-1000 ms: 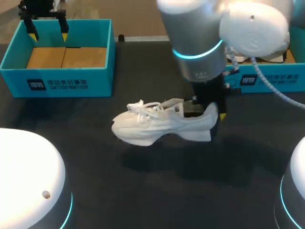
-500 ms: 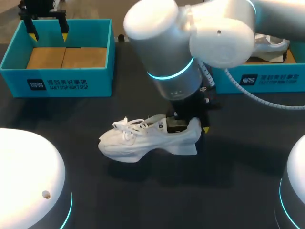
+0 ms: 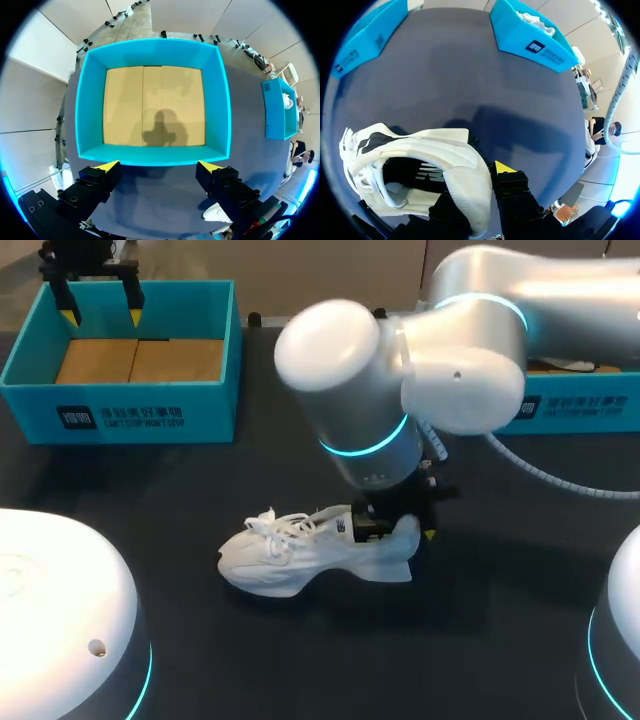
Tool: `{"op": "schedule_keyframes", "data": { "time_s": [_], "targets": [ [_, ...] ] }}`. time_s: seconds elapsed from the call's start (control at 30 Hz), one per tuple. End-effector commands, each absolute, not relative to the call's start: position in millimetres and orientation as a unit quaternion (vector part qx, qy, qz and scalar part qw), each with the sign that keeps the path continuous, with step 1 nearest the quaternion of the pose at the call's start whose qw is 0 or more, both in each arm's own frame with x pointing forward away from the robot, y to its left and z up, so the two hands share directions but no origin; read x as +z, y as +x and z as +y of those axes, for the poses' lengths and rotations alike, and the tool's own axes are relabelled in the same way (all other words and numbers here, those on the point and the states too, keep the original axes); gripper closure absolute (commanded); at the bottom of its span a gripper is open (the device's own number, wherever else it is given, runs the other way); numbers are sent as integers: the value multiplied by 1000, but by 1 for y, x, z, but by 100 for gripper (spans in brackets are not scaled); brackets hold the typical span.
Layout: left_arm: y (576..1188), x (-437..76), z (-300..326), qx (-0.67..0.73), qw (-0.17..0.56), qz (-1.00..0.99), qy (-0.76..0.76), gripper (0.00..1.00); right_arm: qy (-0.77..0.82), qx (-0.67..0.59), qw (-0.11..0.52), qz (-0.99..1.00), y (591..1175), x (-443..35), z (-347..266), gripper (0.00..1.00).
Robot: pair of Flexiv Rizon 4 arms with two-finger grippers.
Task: Take the shoe out of the shoebox, open the shoe tongue, remove and reinsert the insole, then place the shoe into the shoebox
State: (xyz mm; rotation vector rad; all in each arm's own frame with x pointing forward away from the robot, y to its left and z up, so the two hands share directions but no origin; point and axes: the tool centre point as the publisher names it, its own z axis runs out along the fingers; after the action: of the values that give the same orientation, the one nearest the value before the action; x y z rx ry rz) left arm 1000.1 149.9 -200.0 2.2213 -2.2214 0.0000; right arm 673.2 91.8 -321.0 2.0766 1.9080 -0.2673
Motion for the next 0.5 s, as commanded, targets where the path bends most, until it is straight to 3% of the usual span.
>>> {"op": "schedule_keyframes", "data": {
  "time_s": [0.03,0.5],
  "targets": [
    [1000,-200,150,0,0,-707,707,0,732,-92,157,657,673,-341,97,100],
    [1000,-200,150,0,0,-707,707,0,759,-73,149,630,678,-371,87,100]
  ]
}}
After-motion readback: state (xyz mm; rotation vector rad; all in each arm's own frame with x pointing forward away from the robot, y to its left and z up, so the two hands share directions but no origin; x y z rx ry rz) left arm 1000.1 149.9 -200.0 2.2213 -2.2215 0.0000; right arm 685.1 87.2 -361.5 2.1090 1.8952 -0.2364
